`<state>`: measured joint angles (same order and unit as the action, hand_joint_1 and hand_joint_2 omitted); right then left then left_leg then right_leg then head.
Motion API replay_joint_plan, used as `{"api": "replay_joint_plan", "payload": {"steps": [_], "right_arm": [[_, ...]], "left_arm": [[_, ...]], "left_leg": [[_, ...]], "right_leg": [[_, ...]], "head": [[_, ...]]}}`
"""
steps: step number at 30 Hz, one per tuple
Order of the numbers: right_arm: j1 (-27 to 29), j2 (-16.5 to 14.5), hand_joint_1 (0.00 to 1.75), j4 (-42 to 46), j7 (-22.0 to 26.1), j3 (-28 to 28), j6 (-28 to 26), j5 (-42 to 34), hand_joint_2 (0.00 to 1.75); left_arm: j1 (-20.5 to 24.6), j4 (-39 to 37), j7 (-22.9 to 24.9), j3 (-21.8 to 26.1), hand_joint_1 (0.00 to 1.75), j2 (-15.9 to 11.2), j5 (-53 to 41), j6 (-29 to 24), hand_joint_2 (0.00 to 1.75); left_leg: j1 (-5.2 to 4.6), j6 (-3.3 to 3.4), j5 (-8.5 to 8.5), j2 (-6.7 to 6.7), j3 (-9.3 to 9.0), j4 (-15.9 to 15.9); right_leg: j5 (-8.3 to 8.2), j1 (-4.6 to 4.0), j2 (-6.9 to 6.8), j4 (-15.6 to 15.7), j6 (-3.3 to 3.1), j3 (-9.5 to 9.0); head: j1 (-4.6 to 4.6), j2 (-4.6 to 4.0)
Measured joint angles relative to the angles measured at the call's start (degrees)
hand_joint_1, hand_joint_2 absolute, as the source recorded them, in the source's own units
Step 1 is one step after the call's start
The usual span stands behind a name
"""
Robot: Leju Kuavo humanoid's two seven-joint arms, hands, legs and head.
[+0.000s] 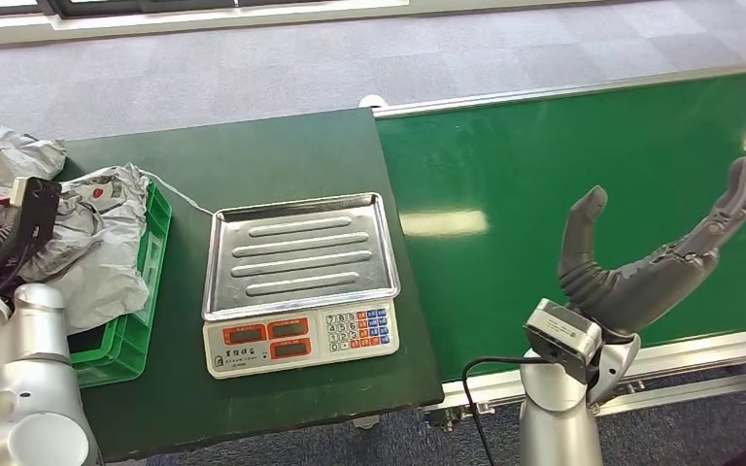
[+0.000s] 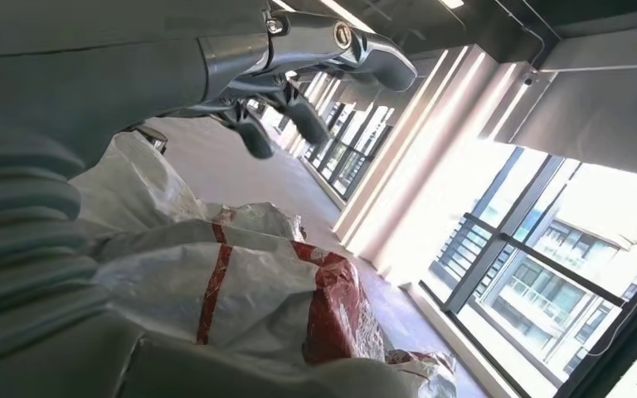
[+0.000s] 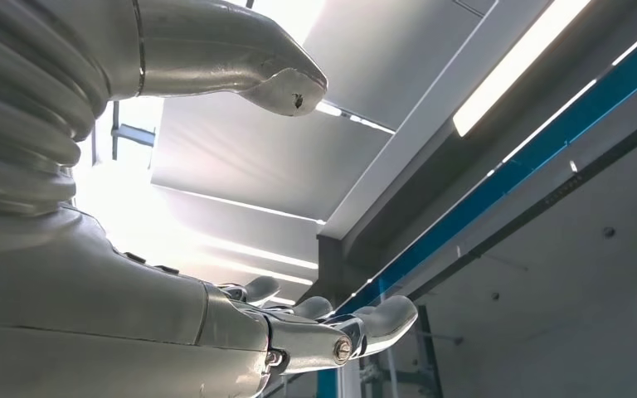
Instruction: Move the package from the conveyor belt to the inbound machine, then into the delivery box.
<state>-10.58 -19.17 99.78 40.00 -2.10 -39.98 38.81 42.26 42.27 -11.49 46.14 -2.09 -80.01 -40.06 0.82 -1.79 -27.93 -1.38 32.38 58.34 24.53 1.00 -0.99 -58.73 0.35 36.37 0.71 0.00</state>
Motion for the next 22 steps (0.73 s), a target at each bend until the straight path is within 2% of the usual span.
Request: {"api": "replay_joint_plan", "payload": {"steps": [4, 11, 13, 15, 18, 21, 22], "right_arm": [[-0.01, 0.01, 0.0, 0.0, 0.0, -0.02, 0.0, -0.01, 1.75], [-0.01, 0.01, 0.0, 0.0, 0.0, -0.02, 0.0, -0.02, 1.75], [-0.02, 0.01, 0.0, -0.03, 0.0, -0.02, 0.0, 0.01, 1.75], [-0.03, 0.01, 0.0, -0.09, 0.0, -0.02, 0.0, 0.05, 1.75], [-0.07, 0.01, 0.0, -0.33, -0.01, -0.02, 0.0, 0.13, 1.75], [-0.12, 0.01, 0.0, -0.87, -0.02, -0.02, 0.0, 0.22, 1.75], [-0.13, 0.01, 0.0, -0.98, -0.02, -0.02, 0.0, 0.23, 1.75]], "left_arm": [[0.27, 2.69, -5.27, 4.42, 0.0, 1.63, 2.02, -0.01, 0.0], [0.54, 5.61, -8.48, 8.79, 0.0, 3.31, 3.37, -0.01, 0.0], [0.95, 6.52, -13.0, 10.63, 0.0, 3.94, 4.74, -0.01, 0.0], [1.81, 7.42, -19.5, 13.57, 0.0, 4.78, 6.89, -0.01, 0.0], [2.49, 9.58, -27.02, 16.44, 0.0, 6.34, 16.93, -0.01, 0.0], [0.52, 15.2, -28.47, 12.12, 0.0, 8.23, 34.94, -0.01, 0.0], [0.02, 16.4, -28.53, 10.96, 0.0, 8.56, 38.06, -0.01, 0.0]], "left_leg": [[0.01, 0.0, 0.0, -0.02, 0.0, 0.0], [0.01, 0.0, 0.0, 0.0, 0.0, 0.0], [0.01, 0.0, 0.0, 0.0, 0.0, 0.0], [0.01, 0.0, 0.0, 0.01, 0.0, 0.0], [0.0, 0.0, 0.0, 0.0, -0.01, 0.0], [0.01, 0.0, 0.0, 0.02, 0.0, 0.0], [0.01, 0.0, 0.0, 0.03, 0.0, 0.0]], "right_leg": [[0.0, -0.01, 0.02, 0.0, 0.0, 0.01], [0.0, 0.0, 0.01, 0.0, 0.0, -0.01], [0.0, 0.0, 0.0, 0.0, 0.0, -0.02], [0.0, 0.0, 0.0, 0.0, 0.0, -0.02], [0.0, 0.0, 0.0, 0.0, 0.0, -0.03], [0.0, 0.0, -0.02, 0.0, 0.0, -0.02], [0.0, -0.01, -0.02, 0.0, 0.0, -0.02]], "head": [[0.01, 0.0], [0.0, 0.0], [0.0, 0.0], [0.0, 0.0], [-0.01, 0.0], [0.0, 0.0], [0.01, 0.0]]}}
